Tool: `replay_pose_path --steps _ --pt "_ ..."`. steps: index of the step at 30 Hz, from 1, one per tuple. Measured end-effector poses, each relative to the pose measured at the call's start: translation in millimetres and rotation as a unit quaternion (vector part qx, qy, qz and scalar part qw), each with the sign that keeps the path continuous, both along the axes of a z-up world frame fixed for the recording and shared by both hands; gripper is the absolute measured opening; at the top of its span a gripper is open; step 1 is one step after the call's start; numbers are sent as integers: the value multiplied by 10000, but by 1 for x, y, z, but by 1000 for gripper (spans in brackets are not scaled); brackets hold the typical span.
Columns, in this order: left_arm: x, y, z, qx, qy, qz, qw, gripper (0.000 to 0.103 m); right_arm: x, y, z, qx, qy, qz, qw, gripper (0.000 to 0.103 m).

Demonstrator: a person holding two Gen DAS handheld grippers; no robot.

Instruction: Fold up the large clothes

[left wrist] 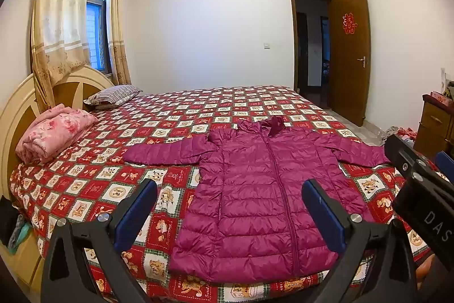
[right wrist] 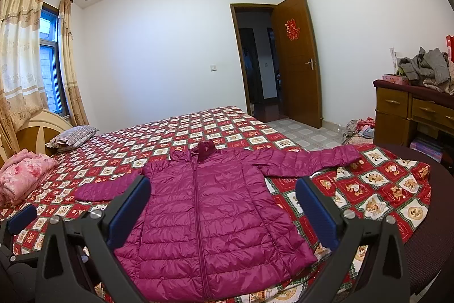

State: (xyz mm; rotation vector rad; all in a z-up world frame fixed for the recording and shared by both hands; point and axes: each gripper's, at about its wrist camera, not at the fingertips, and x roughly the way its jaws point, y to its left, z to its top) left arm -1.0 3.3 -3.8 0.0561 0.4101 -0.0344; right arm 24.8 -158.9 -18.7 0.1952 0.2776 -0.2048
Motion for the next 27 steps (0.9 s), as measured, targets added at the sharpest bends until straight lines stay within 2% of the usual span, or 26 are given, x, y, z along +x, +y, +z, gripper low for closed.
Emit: replay_pose_path --steps 27 --pt "-2 -1 2 10 -34 3 10000 102 -1 2 -4 -29 67 -7 10000 103"
